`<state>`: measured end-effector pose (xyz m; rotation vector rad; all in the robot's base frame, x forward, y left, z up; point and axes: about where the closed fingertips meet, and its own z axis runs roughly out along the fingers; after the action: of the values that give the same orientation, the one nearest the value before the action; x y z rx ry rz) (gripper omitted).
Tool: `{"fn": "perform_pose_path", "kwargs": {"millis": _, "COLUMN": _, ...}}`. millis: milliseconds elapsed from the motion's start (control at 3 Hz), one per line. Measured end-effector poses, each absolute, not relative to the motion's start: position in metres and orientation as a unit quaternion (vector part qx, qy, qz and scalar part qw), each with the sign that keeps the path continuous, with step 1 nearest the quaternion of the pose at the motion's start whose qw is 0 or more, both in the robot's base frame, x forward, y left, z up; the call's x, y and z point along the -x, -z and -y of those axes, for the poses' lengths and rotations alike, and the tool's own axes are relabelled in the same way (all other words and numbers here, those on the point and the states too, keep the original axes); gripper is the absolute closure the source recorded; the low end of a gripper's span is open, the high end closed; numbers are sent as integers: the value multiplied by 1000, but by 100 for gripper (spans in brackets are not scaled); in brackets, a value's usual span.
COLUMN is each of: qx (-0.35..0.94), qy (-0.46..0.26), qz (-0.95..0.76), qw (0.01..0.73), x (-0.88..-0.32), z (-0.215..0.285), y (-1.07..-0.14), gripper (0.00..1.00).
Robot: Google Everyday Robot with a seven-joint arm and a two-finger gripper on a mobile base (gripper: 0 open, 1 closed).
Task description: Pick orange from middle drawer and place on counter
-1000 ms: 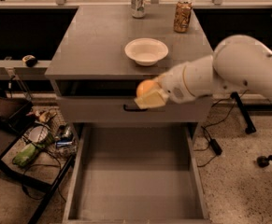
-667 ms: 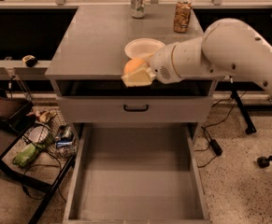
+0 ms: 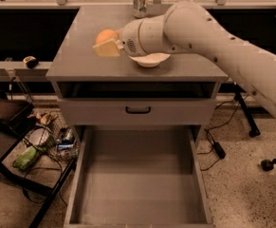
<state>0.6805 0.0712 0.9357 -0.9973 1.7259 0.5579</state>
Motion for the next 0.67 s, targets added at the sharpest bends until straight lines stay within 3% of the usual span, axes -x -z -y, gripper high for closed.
{"fn": "perform_pose_path", "kwargs": {"millis": 667, "qx": 383, "qy": -225, "qz": -735, "qw": 512, "x": -784, "z": -132, "y": -932, "gripper": 100}}
